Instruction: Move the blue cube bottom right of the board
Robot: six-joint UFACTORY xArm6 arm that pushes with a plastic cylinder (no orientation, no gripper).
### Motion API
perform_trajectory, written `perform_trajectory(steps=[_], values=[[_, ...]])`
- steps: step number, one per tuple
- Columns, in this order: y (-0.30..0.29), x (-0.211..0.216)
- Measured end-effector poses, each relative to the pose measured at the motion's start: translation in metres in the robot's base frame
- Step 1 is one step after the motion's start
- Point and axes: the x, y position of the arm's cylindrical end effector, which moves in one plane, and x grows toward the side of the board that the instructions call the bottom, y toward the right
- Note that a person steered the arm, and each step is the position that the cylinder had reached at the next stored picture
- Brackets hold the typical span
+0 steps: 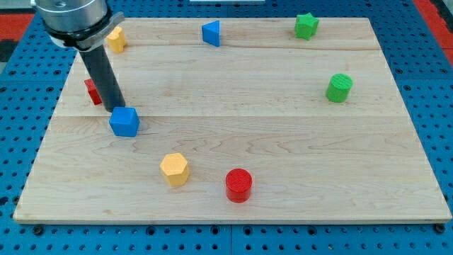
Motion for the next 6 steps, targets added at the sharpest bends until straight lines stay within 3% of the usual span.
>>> perform_trajectory(steps=[1, 3, 6], values=[[0.021, 0.0], [-0.033, 0.003], [0.116, 0.012]])
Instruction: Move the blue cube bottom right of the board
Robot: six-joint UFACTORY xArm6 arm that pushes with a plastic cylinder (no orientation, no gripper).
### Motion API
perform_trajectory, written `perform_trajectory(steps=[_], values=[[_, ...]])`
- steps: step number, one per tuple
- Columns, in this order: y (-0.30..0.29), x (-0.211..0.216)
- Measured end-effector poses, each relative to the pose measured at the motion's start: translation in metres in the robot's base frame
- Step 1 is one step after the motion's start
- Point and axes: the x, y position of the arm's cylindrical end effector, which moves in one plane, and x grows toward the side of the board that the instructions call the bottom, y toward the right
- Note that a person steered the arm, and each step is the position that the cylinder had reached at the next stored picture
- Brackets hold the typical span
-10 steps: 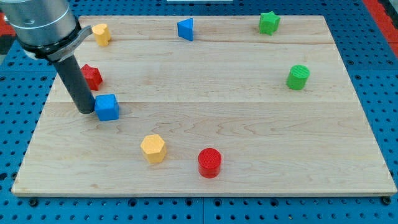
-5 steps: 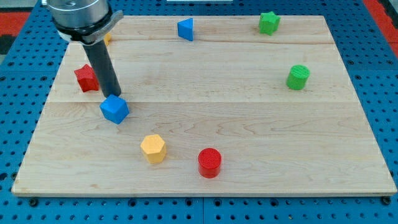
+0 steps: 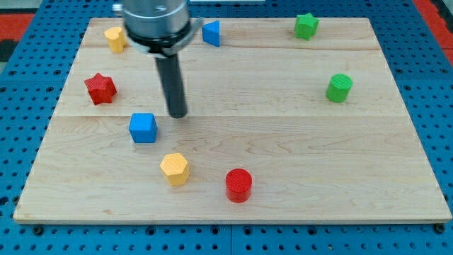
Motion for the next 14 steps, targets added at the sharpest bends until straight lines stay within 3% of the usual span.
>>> perform_trajectory(steps=[2, 4, 8, 10, 11, 12, 14], values=[[0.088, 0.0], [0.114, 0.009], [-0.105, -0.003], [-0.006, 0.034], [-0.07, 0.038], [-0.097, 0.048], [0.057, 0.065]])
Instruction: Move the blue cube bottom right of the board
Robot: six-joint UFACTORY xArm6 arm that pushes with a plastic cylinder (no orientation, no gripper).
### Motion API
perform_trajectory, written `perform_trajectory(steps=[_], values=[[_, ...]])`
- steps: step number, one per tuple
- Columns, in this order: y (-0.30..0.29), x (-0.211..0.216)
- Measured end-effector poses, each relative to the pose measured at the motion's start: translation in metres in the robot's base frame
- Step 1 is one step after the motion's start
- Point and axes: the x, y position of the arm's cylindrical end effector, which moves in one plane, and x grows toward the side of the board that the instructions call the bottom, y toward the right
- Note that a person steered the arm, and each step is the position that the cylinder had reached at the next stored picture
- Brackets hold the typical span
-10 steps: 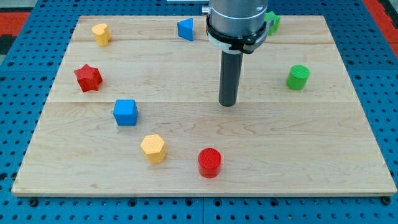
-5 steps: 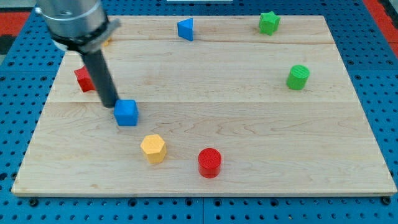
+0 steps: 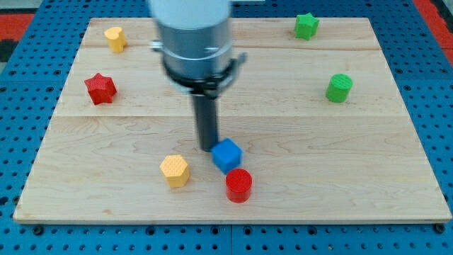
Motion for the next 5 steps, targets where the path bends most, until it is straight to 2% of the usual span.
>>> perform_trajectory(steps=[1, 2, 3, 4, 5], values=[[-0.033, 0.001], [-0.007, 0.023], [0.097, 0.023], [0.159, 0.029], [0.166, 0.052]])
